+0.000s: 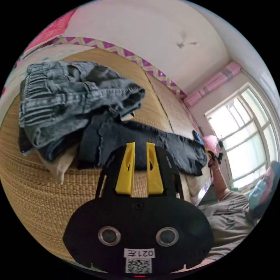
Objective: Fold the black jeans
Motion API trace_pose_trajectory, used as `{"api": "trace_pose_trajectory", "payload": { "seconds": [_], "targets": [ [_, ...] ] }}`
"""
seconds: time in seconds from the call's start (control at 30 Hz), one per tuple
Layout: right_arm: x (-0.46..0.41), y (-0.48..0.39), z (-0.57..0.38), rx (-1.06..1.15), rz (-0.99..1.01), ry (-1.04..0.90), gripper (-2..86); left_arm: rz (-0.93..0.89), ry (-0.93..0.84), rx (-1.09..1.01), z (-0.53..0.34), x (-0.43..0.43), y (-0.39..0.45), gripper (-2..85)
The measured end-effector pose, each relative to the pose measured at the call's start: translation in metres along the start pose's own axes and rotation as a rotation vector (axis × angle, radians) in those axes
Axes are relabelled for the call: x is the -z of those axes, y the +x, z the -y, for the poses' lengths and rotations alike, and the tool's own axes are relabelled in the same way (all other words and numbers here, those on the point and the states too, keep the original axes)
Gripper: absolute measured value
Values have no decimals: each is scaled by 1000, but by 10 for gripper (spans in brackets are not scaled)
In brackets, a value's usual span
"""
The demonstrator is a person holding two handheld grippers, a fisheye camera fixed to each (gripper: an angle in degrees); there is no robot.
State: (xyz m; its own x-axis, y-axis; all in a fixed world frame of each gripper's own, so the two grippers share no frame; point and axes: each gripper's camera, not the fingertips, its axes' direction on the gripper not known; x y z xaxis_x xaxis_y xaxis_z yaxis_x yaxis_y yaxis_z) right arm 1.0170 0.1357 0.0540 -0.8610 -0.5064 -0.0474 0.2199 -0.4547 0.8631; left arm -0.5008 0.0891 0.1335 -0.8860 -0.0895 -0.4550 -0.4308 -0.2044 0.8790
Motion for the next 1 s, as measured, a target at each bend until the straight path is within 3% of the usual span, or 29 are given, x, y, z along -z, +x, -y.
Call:
{"api": "trace_pose_trajectory", "payload": {
  "seconds": [0.1,0.13,0.2,0.27,0.3,0.43,0.57,0.7,0.77,1.0],
  "targets": [
    [-32,-32,-16,155,-275,-146,-6,147,-141,-61,-29,-28,12,4],
    [-50,-29,-24,162,-458,-209,-8,253,-166,-56,-42,-33,9,-1],
    [-58,-25,-31,164,-499,-236,-9,369,-113,-60,-65,-23,6,-2],
    [-47,-42,-35,150,-561,-188,-9,289,10,32,-96,11,-10,7],
    [-41,-49,-38,151,-559,-146,-8,249,39,82,-104,19,-19,11],
    [2,-94,-85,220,-244,33,-7,-138,152,364,-149,41,-89,120],
    [14,-112,-140,171,-33,44,-7,-246,229,486,-159,36,-127,134],
    [23,-125,-187,156,60,132,-7,-202,238,534,-141,34,-137,114],
    [21,-132,-203,150,52,152,-7,-87,224,527,-123,39,-133,101],
    [2,-153,-196,251,-19,-7,-7,-9,259,564,-103,49,-135,62]
  ]
}}
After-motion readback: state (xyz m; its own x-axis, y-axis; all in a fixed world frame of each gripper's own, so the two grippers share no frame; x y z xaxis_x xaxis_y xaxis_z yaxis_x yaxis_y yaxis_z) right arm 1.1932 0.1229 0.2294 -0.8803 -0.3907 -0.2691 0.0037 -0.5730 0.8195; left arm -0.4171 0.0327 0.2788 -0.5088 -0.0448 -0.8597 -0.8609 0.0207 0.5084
